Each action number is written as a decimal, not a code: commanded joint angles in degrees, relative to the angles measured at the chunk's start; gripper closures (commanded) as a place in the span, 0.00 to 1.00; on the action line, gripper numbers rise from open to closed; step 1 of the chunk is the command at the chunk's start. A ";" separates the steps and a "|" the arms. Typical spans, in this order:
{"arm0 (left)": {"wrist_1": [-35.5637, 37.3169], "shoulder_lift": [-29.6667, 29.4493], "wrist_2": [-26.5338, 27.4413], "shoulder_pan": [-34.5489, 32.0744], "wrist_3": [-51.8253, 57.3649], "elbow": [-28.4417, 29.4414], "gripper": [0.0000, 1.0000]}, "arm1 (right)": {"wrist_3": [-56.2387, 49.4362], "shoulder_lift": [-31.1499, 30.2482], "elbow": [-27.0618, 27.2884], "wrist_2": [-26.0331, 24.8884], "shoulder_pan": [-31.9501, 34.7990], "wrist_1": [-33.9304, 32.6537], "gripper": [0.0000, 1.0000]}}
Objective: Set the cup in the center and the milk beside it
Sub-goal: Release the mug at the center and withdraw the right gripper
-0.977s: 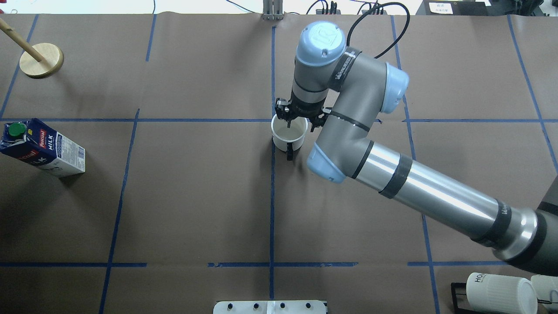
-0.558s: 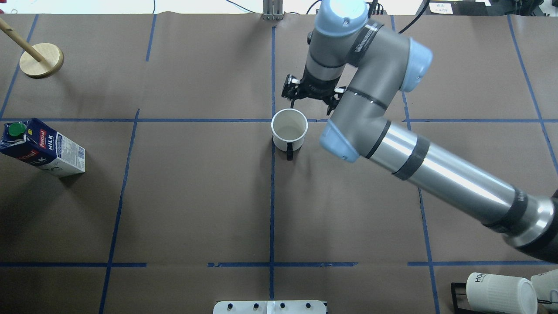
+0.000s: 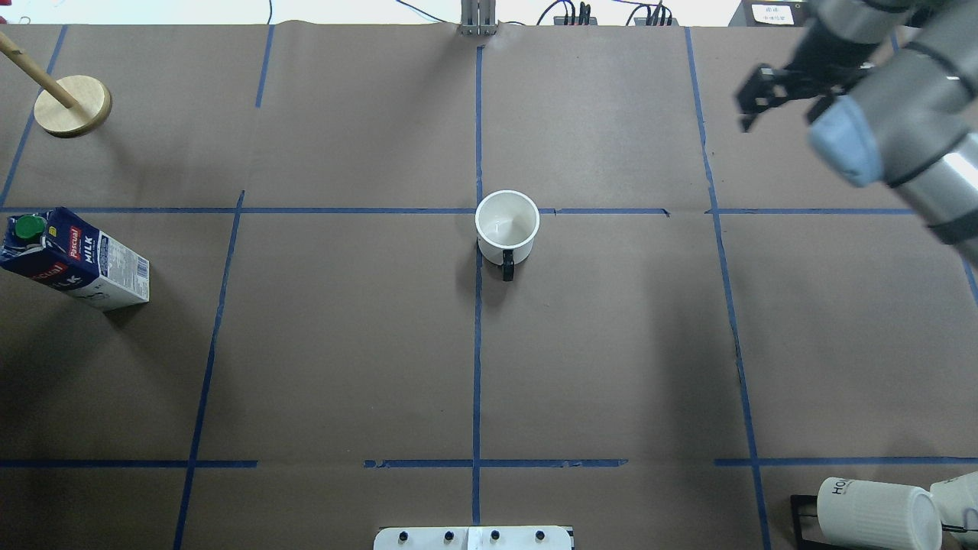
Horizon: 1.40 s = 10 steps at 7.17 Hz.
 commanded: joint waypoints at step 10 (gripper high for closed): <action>-2.54 -4.75 -2.22 11.87 -43.78 -10.00 0.00 | -31.92 -39.87 14.96 2.79 22.67 2.85 0.00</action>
